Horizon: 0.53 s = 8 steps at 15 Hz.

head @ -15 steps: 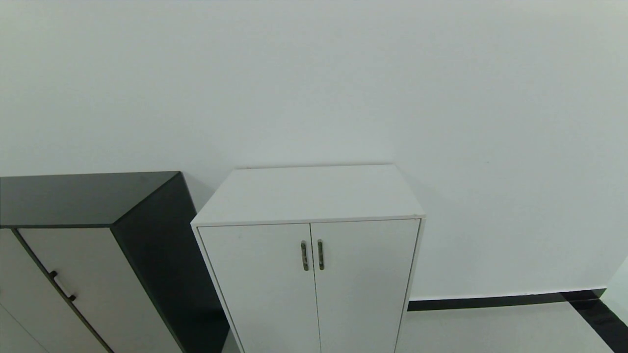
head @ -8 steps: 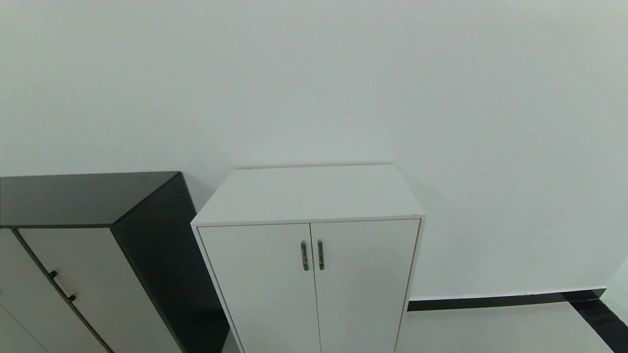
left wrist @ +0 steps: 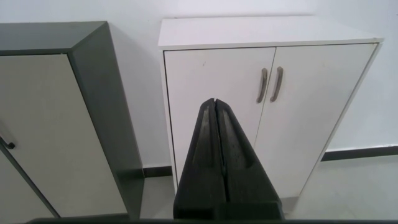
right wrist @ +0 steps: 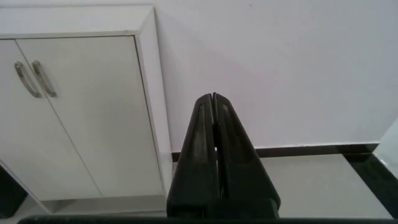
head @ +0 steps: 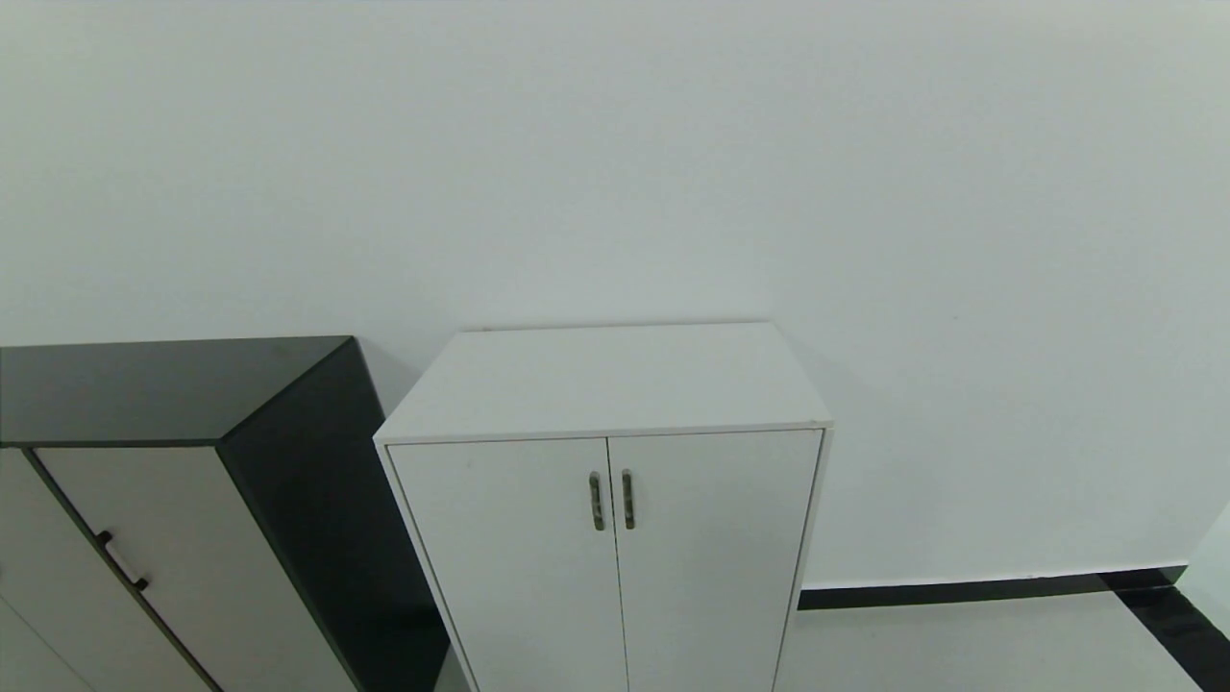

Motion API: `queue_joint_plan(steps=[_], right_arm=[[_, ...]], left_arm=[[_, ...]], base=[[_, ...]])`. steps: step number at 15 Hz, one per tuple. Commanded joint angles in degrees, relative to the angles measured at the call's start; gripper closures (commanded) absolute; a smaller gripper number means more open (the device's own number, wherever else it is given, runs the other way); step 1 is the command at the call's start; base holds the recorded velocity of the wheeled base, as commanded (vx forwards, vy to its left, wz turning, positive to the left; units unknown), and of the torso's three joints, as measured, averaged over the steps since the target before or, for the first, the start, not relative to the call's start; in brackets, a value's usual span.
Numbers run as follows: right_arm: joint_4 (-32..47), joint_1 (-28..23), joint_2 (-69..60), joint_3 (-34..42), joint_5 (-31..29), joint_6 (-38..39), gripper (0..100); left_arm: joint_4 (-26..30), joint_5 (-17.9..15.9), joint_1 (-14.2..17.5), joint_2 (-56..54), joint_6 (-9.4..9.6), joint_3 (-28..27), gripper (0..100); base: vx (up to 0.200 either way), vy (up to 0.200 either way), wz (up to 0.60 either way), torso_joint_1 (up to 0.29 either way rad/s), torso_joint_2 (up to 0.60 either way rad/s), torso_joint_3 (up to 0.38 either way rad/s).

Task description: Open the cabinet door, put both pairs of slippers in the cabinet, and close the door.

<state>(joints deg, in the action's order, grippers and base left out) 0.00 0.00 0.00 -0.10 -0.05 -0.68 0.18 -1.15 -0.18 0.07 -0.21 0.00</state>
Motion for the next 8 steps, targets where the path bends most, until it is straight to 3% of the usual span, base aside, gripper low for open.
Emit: queue_joint_plan(steps=[1, 8], right_arm=[[0.09, 0.00, 0.09, 0.10, 0.58, 0.42, 100], [0.09, 0.00, 0.09, 0.10, 0.84, 0.68, 100]], left_arm=[[-0.01, 0.00, 0.01, 0.01, 0.03, 0.00, 100], [-0.01, 0.00, 0.09, 0.01, 0.12, 0.00, 100]], base=[[0.000, 0.000, 0.00, 0.000, 0.00, 0.000], [0.000, 0.000, 0.00, 0.000, 0.00, 0.000]])
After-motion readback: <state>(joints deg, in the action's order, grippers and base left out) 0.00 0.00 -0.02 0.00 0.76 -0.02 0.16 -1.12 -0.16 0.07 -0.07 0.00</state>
